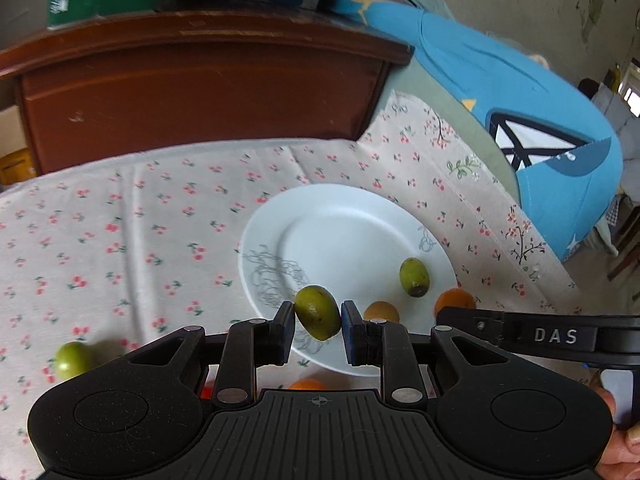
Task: Organize fruits
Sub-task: 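Carry the lime and tangerine onto the plate and open both tools, then move both open tools back to the fruit pile, then grasp a brown kiwi with the right tool while the left tool grasps a tangerine, then carry the kiwi and tangerine onto the plate and open both tools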
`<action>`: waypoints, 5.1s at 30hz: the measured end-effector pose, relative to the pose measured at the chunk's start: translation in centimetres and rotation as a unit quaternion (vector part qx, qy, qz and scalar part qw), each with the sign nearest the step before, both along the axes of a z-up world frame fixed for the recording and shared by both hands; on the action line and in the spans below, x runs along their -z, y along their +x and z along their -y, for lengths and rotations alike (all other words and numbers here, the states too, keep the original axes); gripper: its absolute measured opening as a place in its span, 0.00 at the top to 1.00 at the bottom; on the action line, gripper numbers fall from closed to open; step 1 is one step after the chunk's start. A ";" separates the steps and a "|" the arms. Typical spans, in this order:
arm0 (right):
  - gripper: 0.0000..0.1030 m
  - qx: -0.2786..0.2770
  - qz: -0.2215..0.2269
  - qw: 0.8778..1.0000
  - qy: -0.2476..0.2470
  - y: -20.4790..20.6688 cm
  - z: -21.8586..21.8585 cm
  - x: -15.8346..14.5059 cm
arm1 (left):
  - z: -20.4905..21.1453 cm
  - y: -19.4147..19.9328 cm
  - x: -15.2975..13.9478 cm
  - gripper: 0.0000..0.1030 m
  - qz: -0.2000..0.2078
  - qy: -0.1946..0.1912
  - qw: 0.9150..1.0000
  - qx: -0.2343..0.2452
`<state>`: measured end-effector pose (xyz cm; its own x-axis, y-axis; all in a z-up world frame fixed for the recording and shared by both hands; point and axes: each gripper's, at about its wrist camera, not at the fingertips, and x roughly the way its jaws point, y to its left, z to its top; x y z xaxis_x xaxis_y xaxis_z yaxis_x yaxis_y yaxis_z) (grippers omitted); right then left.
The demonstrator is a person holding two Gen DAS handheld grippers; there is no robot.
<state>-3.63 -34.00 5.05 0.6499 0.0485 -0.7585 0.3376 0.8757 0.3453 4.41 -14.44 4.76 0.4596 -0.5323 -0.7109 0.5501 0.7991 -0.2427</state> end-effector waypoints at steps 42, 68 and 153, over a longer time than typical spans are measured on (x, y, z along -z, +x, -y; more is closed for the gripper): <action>0.59 0.004 0.010 1.000 0.020 1.6 -2.5 -1.9 | -4.6 -1.9 -3.5 0.29 0.025 0.032 0.998 -0.054; 0.57 -0.062 -0.018 0.997 0.037 -3.3 -6.9 -0.8 | -11.0 -10.3 1.0 0.29 -0.034 0.048 0.993 -0.106; 0.78 -0.148 0.029 0.988 0.009 -1.4 -10.1 -1.5 | -10.3 -8.1 -0.5 0.72 0.052 -0.001 0.993 -0.105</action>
<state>-5.08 -23.91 6.60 0.6475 0.2567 -0.7175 0.0457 0.9268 0.3728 -3.70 -4.15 5.22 0.6315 -0.4177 -0.6533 0.3928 0.8987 -0.1950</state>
